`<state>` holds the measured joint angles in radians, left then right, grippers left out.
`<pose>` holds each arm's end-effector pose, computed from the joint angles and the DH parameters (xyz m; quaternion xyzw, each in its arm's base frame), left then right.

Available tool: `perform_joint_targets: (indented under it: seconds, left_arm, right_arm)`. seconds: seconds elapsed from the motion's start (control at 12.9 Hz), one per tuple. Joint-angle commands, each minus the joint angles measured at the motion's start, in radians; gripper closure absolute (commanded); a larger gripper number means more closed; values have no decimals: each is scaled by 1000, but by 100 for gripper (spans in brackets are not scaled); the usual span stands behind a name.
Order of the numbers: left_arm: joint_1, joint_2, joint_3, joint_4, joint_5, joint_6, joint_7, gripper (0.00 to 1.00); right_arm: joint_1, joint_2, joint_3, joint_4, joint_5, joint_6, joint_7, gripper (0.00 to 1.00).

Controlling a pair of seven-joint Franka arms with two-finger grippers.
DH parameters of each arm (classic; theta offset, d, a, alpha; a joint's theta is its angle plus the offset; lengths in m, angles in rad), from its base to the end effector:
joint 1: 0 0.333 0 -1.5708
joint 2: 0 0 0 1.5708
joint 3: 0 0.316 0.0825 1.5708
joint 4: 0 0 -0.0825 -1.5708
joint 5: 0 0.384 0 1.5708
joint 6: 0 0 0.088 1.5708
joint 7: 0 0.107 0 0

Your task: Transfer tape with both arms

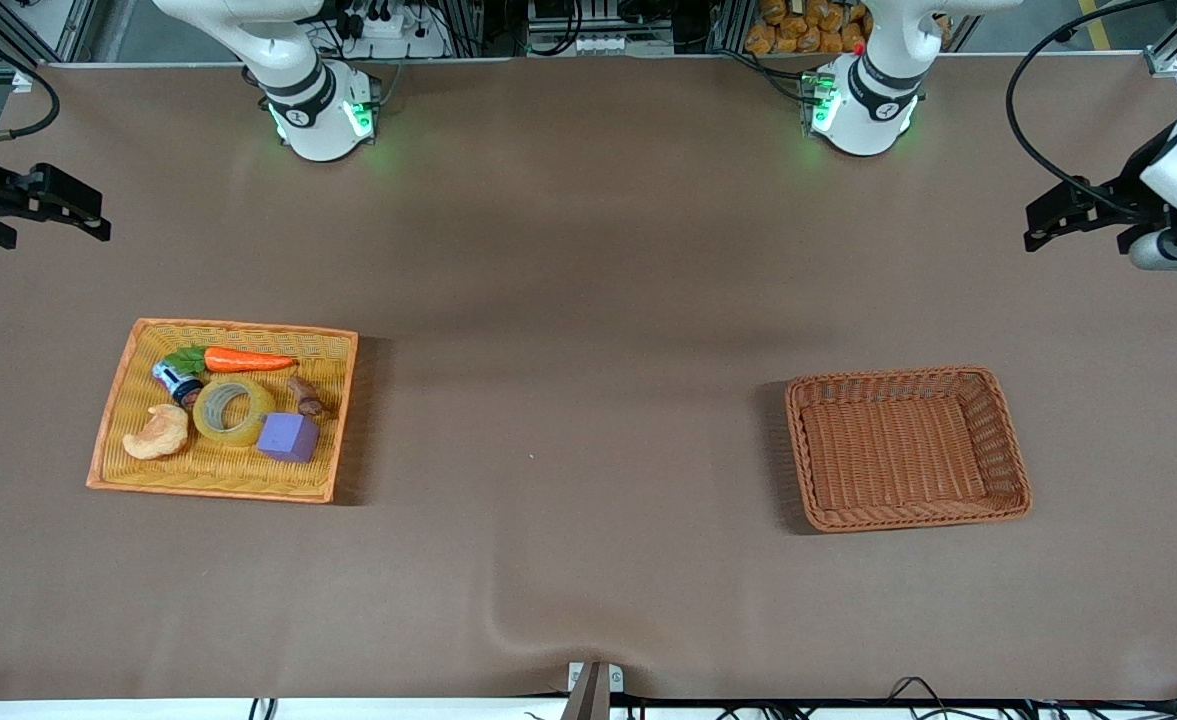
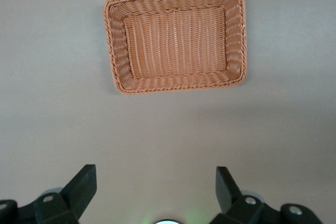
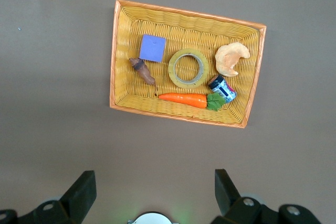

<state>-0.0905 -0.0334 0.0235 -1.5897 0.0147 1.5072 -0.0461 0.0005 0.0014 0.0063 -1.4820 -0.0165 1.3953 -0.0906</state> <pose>0.5362 -0.0341 0.6285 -0.9996 0.0102 0.0241 0.0083 0.5365 0.0017 0.6503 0.9979 0.0476 -0.0443 0.0063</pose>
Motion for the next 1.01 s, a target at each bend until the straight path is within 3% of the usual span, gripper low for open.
perform_joint_targets:
  seconds: [0.0, 0.23, 0.47, 0.93]
  left_arm:
    - [0, -4, -8, 4, 4, -18, -50, 0]
    - [8, 58, -4, 7, -145, -7, -90, 0]
    - [-15, 136, -13, 48, -167, 1, -222, 0]
    - [-119, 286, -11, 57, -217, 197, -431, 0]
  right_arm:
    - [4, -14, 1, -3, 17, -5, -5, 0]
    - [10, -14, 1, -1, 13, -4, -8, 0]
    - [21, -12, 1, 0, 6, -1, -5, 0]
    - [70, -9, 1, -15, 3, 48, -4, 0]
